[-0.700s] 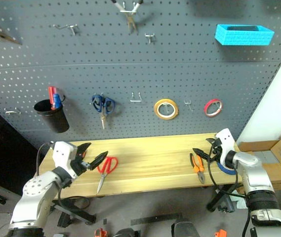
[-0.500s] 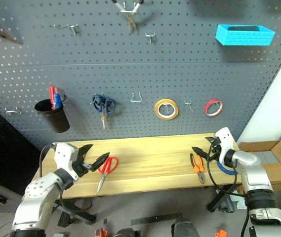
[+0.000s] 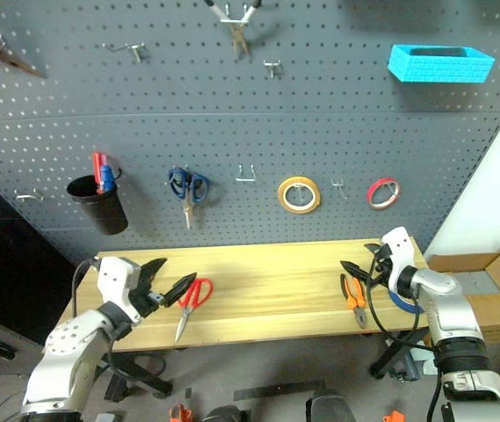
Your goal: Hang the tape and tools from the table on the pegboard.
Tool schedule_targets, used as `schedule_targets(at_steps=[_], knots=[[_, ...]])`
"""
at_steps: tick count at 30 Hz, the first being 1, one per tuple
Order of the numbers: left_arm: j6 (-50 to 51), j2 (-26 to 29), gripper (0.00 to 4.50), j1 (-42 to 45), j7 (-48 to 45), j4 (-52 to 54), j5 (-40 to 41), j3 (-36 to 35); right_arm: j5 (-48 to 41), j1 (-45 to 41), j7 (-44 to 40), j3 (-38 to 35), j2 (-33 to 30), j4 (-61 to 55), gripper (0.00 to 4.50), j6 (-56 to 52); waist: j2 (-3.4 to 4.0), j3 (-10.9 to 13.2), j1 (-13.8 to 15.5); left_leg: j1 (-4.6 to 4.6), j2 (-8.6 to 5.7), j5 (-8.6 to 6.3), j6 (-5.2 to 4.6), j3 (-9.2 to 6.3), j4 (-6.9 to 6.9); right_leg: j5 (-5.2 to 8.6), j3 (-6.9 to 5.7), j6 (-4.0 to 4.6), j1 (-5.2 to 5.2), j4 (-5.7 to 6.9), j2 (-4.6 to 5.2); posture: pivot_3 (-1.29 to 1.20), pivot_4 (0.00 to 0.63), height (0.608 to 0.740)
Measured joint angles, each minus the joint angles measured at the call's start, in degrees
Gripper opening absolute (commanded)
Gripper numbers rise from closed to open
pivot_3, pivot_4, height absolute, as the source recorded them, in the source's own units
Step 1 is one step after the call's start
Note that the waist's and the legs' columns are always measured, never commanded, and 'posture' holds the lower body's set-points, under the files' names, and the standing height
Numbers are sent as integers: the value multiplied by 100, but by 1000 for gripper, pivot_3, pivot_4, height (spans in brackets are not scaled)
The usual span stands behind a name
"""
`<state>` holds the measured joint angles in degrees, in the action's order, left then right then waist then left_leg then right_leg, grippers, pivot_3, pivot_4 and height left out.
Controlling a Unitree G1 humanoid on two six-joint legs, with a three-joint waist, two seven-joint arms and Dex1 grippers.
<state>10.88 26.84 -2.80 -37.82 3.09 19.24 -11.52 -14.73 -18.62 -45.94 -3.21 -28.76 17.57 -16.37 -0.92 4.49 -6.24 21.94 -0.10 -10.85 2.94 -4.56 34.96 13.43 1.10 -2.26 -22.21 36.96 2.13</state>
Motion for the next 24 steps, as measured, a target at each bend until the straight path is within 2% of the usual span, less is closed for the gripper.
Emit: schedule_targets(at_steps=[3,5,7,8,11,13,17,18,24], knots=[[226,14,4301,-49,-139,242,124,52,-31,52,148,-47,0,-183,4500,-153,-2,21,0,-3,0,-1,1,0,0,1,2,1,-1,0,1,-94,72,740],[352,44,4301,-69,-192,399,143,125,-66,87,270,-135,0,-335,4500,-286,-6,75,0,-1,1,-1,1,0,1,1,2,1,-2,1,2,-91,132,740],[523,118,4301,-92,-258,637,212,183,-73,137,435,-245,-13,-529,4500,-483,-29,248,18,0,9,-14,22,0,4,5,0,6,-6,0,6,-90,149,740],[611,151,4301,-113,-287,742,244,217,-72,161,510,-257,-32,-594,4500,-587,-25,322,24,9,12,-19,31,0,3,6,-1,8,-11,-4,6,-85,190,740],[847,187,4301,40,-325,884,255,463,-11,132,886,-322,-33,-486,4500,-895,-28,559,78,18,20,0,0,13,12,5,3,8,-15,-1,8,-77,248,740],[992,189,4301,265,-367,1006,170,881,75,-70,1154,-352,-92,-133,4500,-1128,-25,715,137,32,20,1,-2,21,19,5,10,8,-19,1,8,-75,271,740],[1256,-49,4301,591,-332,1183,-94,1755,248,-409,1237,-337,-373,427,4500,-1411,-26,867,171,114,20,7,-14,50,16,-3,38,-5,-100,15,-3,-69,306,740],[1293,-150,4301,679,-276,1183,-148,1894,299,-500,1223,-318,-453,571,4500,-1416,-28,919,175,116,19,0,-25,53,14,-16,43,-35,-101,16,-5,-68,310,740],[1507,-575,4301,1053,-27,1192,-269,2302,723,-874,1232,-209,-858,1574,4500,-1224,-43,1097,178,128,17,-43,-92,107,13,-10,97,-38,-124,8,-6,-89,340,740]])
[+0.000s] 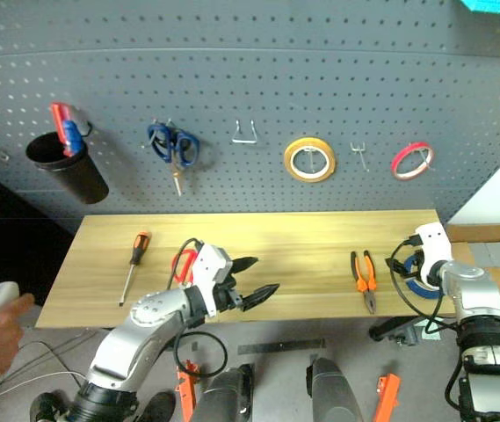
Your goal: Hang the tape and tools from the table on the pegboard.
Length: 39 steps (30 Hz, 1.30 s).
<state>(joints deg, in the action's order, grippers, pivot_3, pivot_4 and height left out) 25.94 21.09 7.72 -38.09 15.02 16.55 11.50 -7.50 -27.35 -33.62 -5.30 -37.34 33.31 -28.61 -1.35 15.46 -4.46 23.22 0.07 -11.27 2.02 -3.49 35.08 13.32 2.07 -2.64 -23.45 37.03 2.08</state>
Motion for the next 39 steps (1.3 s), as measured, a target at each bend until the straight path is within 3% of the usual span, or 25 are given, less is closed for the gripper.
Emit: schedule_targets(at_steps=[7,17,25,28,37,39], knots=[[220,-286,4301,375,-5,5,29,204,230,-134,-27,55,-198,539,4500,49,-43,217,-29,-2,-12,-2,-1,38,11,10,42,-66,-6,-5,10,-96,353,740],[-54,-473,4301,508,-120,4,-213,809,298,-85,-403,291,-252,600,4500,10,-44,255,-51,-4,-15,-3,0,49,11,7,52,-75,-8,-7,13,-106,354,740],[-9,-534,4301,330,49,300,-278,937,421,-464,-479,415,-90,1516,4500,342,-63,295,-62,-4,-15,-4,1,50,11,7,54,-76,-9,-8,13,-93,352,740],[0,-521,4333,272,91,480,-273,935,449,-609,-499,433,-70,1776,3921,523,-70,304,-51,-4,-15,-4,2,50,11,7,54,-77,-9,-9,13,-90,351,740],[114,-344,4333,146,68,556,-149,876,585,-601,-566,490,-60,1764,675,671,-80,319,-42,-1,-15,-5,4,48,11,7,52,-77,-9,-14,13,-99,324,740],[115,-334,4333,112,48,641,-110,856,593,-514,-556,472,-59,1635,365,658,-80,318,-39,1,-15,-5,5,47,11,6,52,-78,-9,-16,13,-103,310,740]])
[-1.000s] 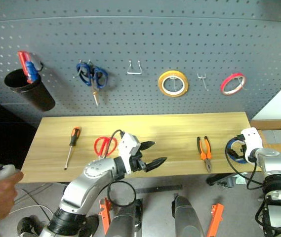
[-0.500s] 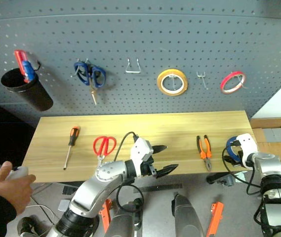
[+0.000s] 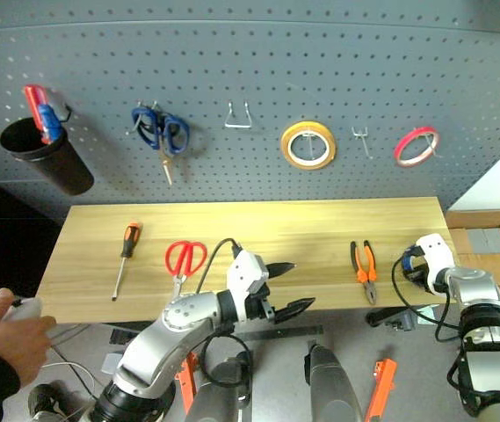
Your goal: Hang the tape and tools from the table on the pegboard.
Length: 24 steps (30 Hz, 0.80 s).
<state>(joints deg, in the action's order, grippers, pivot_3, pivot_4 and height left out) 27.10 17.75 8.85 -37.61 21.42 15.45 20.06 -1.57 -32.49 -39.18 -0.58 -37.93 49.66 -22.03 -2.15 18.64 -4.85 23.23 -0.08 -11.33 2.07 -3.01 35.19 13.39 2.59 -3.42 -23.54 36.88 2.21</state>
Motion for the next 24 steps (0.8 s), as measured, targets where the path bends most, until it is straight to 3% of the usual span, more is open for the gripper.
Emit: schedule_targets(at_steps=[8,14,20,24], knots=[[-31,127,4333,-119,-41,146,35,-174,-613,776,360,-691,267,-1702,365,-699,9,-5,-16,37,1,1,5,3,3,-5,5,-7,-48,14,-1,-115,294,740],[-60,213,4333,-316,123,278,35,-511,-1275,1709,1074,-1710,328,-4604,365,-2009,36,-20,8,79,0,-1,10,-7,28,-9,-3,-14,-72,13,1,-144,275,740],[-472,183,4333,-419,345,395,35,-1003,-2591,2217,1865,-2492,1576,-7729,365,-3121,50,-29,-36,84,20,-3,12,-4,55,-19,-3,-18,-74,19,-14,-176,257,740],[-623,94,4333,-574,454,396,34,-1077,-3050,2154,2290,-2566,2029,-8501,365,-3121,53,-42,-27,102,50,-3,12,1,80,-30,0,-32,-73,7,-11,-182,243,740]])
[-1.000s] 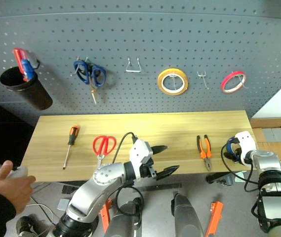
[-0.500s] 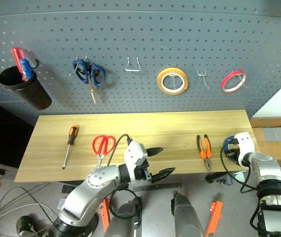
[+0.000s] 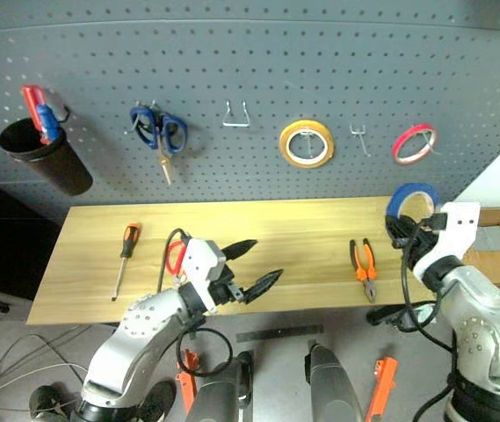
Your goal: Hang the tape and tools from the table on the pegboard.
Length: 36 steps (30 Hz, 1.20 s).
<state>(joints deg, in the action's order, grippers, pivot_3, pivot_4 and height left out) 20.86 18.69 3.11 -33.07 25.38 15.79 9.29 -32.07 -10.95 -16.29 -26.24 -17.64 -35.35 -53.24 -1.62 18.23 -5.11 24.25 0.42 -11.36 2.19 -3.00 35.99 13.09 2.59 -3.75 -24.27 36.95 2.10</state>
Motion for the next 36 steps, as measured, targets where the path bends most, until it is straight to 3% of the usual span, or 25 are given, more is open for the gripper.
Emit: schedule_targets(at_steps=[11,27,36], knots=[[-120,-45,4333,21,110,-20,-45,10,32,-883,235,774,3,621,365,622,-1,-88,-3,10,1,1,-1,5,6,-17,-1,19,-11,2,-20,-156,221,740],[-126,-36,4333,-26,294,-7,-78,10,714,-1935,-449,1737,-152,2935,365,1872,5,-191,4,1,20,2,-2,7,13,-38,4,46,-11,7,-61,-120,199,740],[-125,-41,4333,11,387,-8,-113,4,1309,-2732,-743,2109,57,4570,363,2853,2,-207,-4,-9,28,2,-2,11,16,-49,10,60,-9,12,-72,-119,211,740]])
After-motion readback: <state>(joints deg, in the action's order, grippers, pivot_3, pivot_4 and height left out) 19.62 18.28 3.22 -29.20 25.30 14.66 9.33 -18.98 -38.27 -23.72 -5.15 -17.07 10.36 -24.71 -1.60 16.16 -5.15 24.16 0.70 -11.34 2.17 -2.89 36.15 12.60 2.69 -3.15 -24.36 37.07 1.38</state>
